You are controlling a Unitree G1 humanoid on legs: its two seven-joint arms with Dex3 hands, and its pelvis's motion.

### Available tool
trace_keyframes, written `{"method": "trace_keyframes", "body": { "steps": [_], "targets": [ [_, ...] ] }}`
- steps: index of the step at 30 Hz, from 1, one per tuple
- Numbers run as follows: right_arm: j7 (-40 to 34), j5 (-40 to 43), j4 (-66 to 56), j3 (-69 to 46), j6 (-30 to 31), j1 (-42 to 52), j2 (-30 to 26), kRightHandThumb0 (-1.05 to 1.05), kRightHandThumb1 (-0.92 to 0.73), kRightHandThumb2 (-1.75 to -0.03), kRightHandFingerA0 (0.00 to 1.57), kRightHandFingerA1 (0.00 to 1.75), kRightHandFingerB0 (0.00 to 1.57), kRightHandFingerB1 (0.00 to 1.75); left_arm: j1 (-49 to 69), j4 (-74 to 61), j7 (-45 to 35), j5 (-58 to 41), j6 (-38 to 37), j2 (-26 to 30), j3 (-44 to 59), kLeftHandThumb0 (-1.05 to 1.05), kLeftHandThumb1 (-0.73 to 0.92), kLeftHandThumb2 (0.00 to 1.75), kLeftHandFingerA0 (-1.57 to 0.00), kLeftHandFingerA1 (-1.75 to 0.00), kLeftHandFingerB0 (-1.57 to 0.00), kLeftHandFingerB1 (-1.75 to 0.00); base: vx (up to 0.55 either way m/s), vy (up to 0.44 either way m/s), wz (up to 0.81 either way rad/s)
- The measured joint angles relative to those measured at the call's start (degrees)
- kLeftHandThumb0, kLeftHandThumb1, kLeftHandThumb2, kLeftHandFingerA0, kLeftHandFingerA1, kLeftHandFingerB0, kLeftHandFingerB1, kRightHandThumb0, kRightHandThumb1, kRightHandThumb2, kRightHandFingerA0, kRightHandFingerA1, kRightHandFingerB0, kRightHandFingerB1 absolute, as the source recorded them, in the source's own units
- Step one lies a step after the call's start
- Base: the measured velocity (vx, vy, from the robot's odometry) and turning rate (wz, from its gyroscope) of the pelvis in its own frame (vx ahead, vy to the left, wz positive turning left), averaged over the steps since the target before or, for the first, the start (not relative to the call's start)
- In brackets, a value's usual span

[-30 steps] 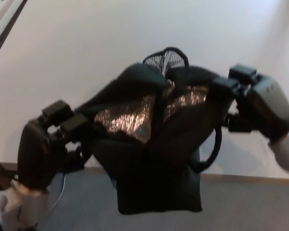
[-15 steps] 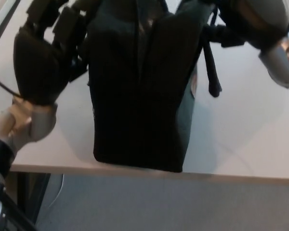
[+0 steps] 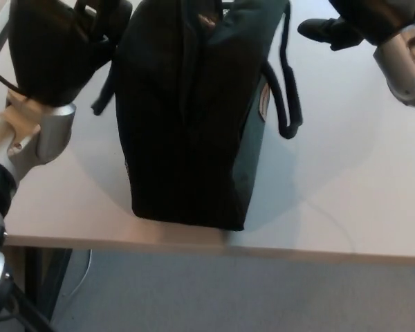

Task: A lunch bag is kept on the middle of the desk and the robot uses both its hands to grab the opening of the bag from the left and right and moves its hands away from each other to spread the bag open

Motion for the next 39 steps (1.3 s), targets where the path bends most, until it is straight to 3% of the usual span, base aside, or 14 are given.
{"method": "trace_keyframes", "body": {
  "steps": [4,6,12,16,26,30,31,33,34,35,36,37,38,39],
  "targets": [
    [1.2,1.21,0.0,-0.65,0.54,0.52,-0.35,-0.27,-0.46,-0.54,0.51,0.38,0.3,0.31,2.09,0.27,-0.55,-0.47,0.06,0.0,-0.14,0.05,0.52,0.78,-0.23,-0.41,0.0,-0.25,0.0,0.0,0.0],
    [1.69,1.62,0.0,-0.82,0.69,0.94,-0.57,-0.3,-0.45,-0.54,0.51,0.38,0.32,0.32,3.14,0.27,-0.93,-0.65,0.36,0.0,-0.15,0.03,0.56,0.64,-0.22,-0.33,-0.1,-0.16,0.0,0.0,0.0],
    [2.2,1.74,-0.12,-0.82,1.34,1.72,-1.14,-0.33,-0.47,-0.54,0.48,0.37,0.29,0.31,6.0,0.22,-1.37,-0.83,0.85,0.36,-0.41,0.06,0.62,0.65,-0.26,-0.33,-0.06,-0.24,0.0,0.0,0.0],
    [2.08,2.21,-0.87,-1.41,0.94,3.6,-3.23,-0.34,-0.49,-0.55,0.44,0.36,0.28,0.3,7.89,-1.29,-1.07,-0.73,1.4,2.73,-0.56,0.07,0.54,0.66,-0.23,-0.34,-0.1,-0.22,0.0,0.0,0.0],
    [-0.87,3.61,-18.23,-6.8,-3.66,20.21,-17.46,-0.3,-0.54,-0.56,0.48,0.39,0.34,0.32,18.5,-10.26,0.94,-0.9,1.2,14.59,2.93,0.07,0.5,0.66,-0.24,-0.31,-0.11,-0.29,0.0,0.0,0.0],
    [-2.87,3.72,-25.76,-10.99,-4.36,30.41,-20.12,-0.24,-0.55,-0.56,0.42,0.41,0.35,0.35,24.43,-11.38,1.16,-1.89,-0.05,16.88,5.3,-0.19,0.56,0.59,-0.16,-0.3,-0.02,-0.19,0.0,0.0,0.0],
    [-3.41,3.73,-27.91,-12.3,-4.42,33.43,-20.17,-0.3,-0.6,-0.58,0.35,0.38,0.3,0.34,26.12,-11.64,1.12,-2.32,-0.47,17.19,5.94,-0.38,0.55,0.76,-0.11,-0.39,0.0,-0.16,0.0,0.0,0.0],
    [-4.11,3.75,-31.34,-14.15,-4.56,39.05,-20.14,-0.44,-0.59,-0.7,0.28,0.41,0.25,0.38,29.37,-12.16,0.96,-3.2,-1.26,17.44,7.04,-0.45,0.59,0.8,-0.09,-0.4,0.0,-0.13,0.0,0.0,0.0],
    [-4.33,3.75,-32.92,-14.94,-4.58,41.82,-20.09,-0.4,-0.62,-0.59,0.33,0.38,0.29,0.32,31.1,-12.43,0.79,-3.71,-1.69,17.44,7.52,-0.43,0.72,0.63,-0.14,-0.33,0.0,-0.17,0.0,0.0,0.0],
    [-4.46,3.75,-33.83,-15.33,-4.58,43.38,-20.06,-0.27,-0.55,-1.05,0.11,0.52,0.08,0.5,32.08,-12.58,0.67,-4.0,-1.92,17.44,7.79,-0.31,0.64,1.13,0.0,-0.49,0.0,-0.49,0.0,0.0,0.0],
    [-4.79,3.74,-35.77,-16.13,-4.61,47.35,-19.87,-0.27,-0.55,-1.05,0.11,0.52,0.08,0.5,34.71,-12.89,0.44,-4.68,-2.52,17.44,8.39,-0.31,0.64,1.13,0.0,-0.49,0.0,-0.49,0.0,0.0,0.0],
    [-5.02,3.73,-36.52,-16.39,-4.65,49.37,-19.73,-0.47,-0.74,-0.63,0.22,0.35,0.18,0.28,36.11,-12.99,0.38,-4.98,-2.88,17.43,8.61,-0.32,0.63,1.13,0.0,-0.48,0.0,-0.49,0.0,0.0,0.0],
    [-5.15,3.72,-36.9,-16.53,-4.66,50.53,-19.65,-0.27,-0.57,-1.06,0.09,0.51,0.07,0.49,36.92,-13.04,0.35,-5.12,-2.97,17.42,8.68,-0.54,0.86,0.66,-0.21,-0.31,-0.14,-0.28,0.0,0.0,0.0],
    [-5.6,3.67,-38.16,-16.85,-4.68,54.92,-19.27,-0.26,-0.56,-1.05,0.1,0.52,0.07,0.49,40.13,-13.15,0.1,-5.6,-3.63,17.37,8.94,-0.55,0.88,0.67,-0.21,-0.32,-0.14,-0.28,0.0,0.0,0.0]
  ]
}}
